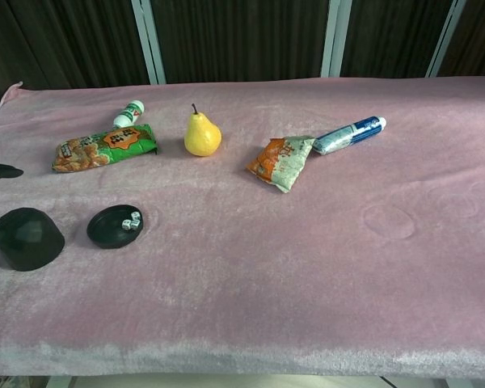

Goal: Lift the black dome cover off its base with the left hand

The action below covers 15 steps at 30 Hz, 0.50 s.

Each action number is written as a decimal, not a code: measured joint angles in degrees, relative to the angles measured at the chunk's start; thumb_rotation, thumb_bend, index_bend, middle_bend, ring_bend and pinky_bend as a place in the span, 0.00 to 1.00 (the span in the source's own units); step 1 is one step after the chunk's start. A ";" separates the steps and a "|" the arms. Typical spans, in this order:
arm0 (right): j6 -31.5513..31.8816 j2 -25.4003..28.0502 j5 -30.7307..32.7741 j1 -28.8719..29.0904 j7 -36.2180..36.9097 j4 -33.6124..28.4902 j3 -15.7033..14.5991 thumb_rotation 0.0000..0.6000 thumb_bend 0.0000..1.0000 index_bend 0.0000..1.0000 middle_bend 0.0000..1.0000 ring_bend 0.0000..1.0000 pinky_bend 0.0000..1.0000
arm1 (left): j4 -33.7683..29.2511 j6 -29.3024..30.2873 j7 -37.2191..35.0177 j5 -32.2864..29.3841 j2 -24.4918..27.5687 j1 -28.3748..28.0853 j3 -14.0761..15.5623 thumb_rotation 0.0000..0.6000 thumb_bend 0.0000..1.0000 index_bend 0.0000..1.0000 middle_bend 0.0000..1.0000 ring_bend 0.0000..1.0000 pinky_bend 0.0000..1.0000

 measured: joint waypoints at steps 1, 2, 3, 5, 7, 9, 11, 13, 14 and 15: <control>0.03 -0.03 0.05 -0.03 -0.04 0.00 0.03 1.00 0.00 0.00 0.00 0.05 0.17 | -0.34 1.11 0.03 0.55 0.21 0.27 -0.02 1.00 0.29 0.01 0.00 0.02 0.22; 0.07 -0.07 0.19 -0.08 -0.15 -0.01 0.08 1.00 0.00 0.00 0.00 0.05 0.17 | -0.75 2.30 0.12 1.18 0.47 0.56 -0.02 1.00 0.29 0.03 0.01 0.04 0.22; 0.10 -0.11 0.31 -0.12 -0.24 -0.03 0.14 1.00 0.00 0.00 0.00 0.05 0.17 | -1.38 3.95 0.31 2.20 0.93 0.98 0.04 1.00 0.30 0.06 0.02 0.07 0.21; 0.19 -0.22 0.74 -0.27 -0.46 -0.11 0.30 1.00 0.00 0.00 0.00 0.05 0.17 | -2.28 6.13 0.68 4.13 1.99 1.57 0.36 1.00 0.30 0.10 0.05 0.10 0.20; 0.29 -0.33 1.25 -0.45 -0.71 -0.23 0.48 1.00 0.00 0.00 0.00 0.05 0.17 | -2.96 7.54 1.23 6.51 3.86 2.24 1.22 1.00 0.31 0.14 0.07 0.11 0.20; 0.54 -0.48 1.91 -0.75 -1.04 -0.45 0.75 1.00 0.00 0.00 0.00 0.05 0.17 | -3.42 8.52 1.73 8.01 5.99 3.00 2.05 1.00 0.31 0.17 0.11 0.14 0.20; 0.94 -0.71 2.43 -1.09 -1.57 -0.68 1.03 1.00 0.00 0.00 0.00 0.05 0.17 | -4.43 9.26 1.80 8.04 7.62 3.69 2.23 1.00 0.31 0.21 0.16 0.18 0.21; 1.20 -0.85 2.52 -1.36 -1.90 -0.81 1.11 1.00 0.00 0.00 0.00 0.05 0.17 | -6.21 10.05 1.48 7.40 8.85 4.46 2.13 1.00 0.31 0.22 0.17 0.19 0.22; 1.29 -0.87 2.44 -1.41 -1.92 -0.82 1.10 1.00 0.00 0.00 0.00 0.05 0.17 | -7.06 10.32 1.34 7.07 9.47 4.80 2.09 1.00 0.31 0.23 0.17 0.19 0.23; 1.37 -0.89 2.37 -1.45 -1.93 -0.82 1.09 1.00 0.00 0.00 0.00 0.05 0.17 | -8.38 10.55 1.22 6.53 10.50 5.25 2.06 1.00 0.31 0.23 0.17 0.19 0.24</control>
